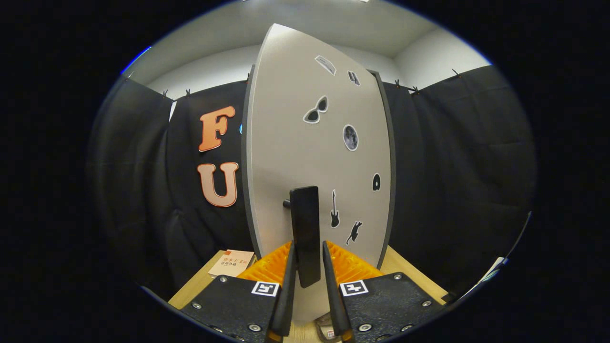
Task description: Open the shoe cabinet door, grab the shoes and put them into the shoe cabinet, then close the shoe cabinet door.
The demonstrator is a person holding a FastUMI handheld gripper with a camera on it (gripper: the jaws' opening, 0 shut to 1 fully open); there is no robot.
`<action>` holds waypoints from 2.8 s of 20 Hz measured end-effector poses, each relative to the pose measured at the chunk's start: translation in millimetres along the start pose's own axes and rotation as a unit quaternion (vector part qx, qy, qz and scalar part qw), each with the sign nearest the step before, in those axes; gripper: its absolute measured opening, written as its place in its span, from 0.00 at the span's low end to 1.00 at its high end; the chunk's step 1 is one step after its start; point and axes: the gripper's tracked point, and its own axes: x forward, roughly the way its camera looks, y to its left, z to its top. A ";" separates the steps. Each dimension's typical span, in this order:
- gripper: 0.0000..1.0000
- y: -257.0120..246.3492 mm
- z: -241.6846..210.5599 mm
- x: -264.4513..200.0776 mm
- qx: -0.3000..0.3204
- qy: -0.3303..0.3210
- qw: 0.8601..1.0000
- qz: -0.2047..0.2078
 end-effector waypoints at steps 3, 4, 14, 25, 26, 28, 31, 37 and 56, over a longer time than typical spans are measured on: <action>0.20 -1.4 0.9 -2.0 -0.007 -0.001 1.000 0.008; 0.20 -1.9 0.0 -1.5 -0.016 0.005 1.000 0.008; 0.20 -36.4 1.9 -27.8 0.000 0.003 1.000 -0.028; 0.19 -164.9 5.2 -69.8 -0.018 -0.003 0.987 -0.162; 0.19 -171.9 8.2 -71.5 -0.018 -0.004 0.985 -0.171; 0.17 -186.8 7.1 -71.0 -0.008 -0.002 0.985 -0.175; 0.13 -192.7 5.7 -72.8 0.005 -0.003 0.986 -0.169; 0.13 -200.2 6.3 -73.9 -0.003 0.000 0.987 -0.161; 0.15 -260.9 17.6 -97.9 -0.029 0.025 0.981 -0.193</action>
